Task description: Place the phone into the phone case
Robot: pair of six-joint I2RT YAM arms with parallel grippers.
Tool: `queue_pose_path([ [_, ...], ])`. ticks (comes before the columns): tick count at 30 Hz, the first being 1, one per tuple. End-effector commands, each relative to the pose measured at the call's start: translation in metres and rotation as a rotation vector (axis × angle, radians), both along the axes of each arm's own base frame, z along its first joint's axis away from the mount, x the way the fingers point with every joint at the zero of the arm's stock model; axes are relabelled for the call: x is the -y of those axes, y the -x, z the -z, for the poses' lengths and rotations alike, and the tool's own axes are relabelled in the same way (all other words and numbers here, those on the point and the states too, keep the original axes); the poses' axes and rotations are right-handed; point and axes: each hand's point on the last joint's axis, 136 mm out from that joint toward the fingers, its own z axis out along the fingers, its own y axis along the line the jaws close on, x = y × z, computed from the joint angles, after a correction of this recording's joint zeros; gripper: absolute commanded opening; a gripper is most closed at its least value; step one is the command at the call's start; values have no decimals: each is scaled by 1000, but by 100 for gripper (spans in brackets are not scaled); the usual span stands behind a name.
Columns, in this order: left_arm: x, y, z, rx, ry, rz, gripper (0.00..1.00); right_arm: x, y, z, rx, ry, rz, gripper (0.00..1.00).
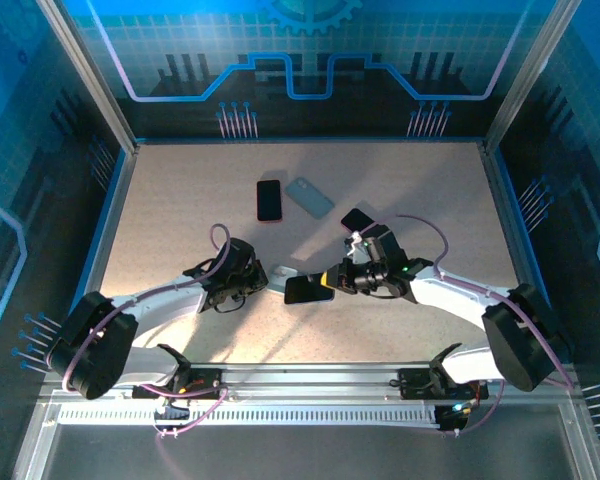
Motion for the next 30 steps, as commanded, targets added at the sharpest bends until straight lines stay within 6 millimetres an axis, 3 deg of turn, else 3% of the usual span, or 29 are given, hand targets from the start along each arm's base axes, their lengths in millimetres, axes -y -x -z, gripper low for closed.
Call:
queue_pose_path([
  [1,-7,-3,2,12,-65,7,0,-10,-7,-11,36,-51,15,0],
  [15,-5,-7,18,4,-68,4,0,-8,-14,8,-4,-28,89,0],
  [30,5,12,28,-31,-21,6,0,0,-21,35,-51,36,145,0],
])
